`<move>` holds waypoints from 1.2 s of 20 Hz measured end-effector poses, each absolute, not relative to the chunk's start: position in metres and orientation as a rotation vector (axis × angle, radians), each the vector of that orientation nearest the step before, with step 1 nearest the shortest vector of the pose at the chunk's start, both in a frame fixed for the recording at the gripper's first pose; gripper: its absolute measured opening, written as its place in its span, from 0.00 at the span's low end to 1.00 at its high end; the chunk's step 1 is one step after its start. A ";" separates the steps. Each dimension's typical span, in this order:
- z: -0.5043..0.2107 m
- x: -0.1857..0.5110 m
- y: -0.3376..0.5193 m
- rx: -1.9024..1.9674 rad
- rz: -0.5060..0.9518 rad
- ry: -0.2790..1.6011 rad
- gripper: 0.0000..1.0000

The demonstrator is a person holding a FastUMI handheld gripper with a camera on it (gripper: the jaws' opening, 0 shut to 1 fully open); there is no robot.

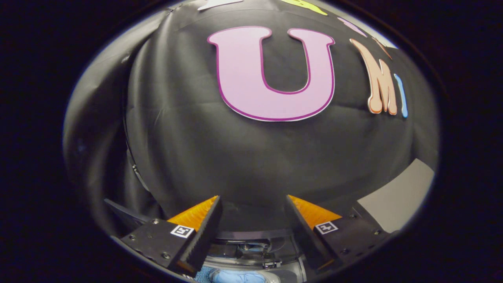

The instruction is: Put the clothes into the washing machine and then close the washing machine lid.

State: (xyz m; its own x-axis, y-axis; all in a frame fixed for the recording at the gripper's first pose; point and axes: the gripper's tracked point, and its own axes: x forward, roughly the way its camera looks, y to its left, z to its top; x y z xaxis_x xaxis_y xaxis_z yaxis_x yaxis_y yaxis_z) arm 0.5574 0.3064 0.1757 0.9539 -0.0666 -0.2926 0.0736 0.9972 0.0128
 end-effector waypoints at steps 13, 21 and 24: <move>0.178 0.510 0.306 0.015 -0.065 0.287 0.96; 0.176 0.473 0.306 0.016 -0.069 0.238 0.97; 0.171 0.456 0.308 0.012 -0.079 0.225 0.97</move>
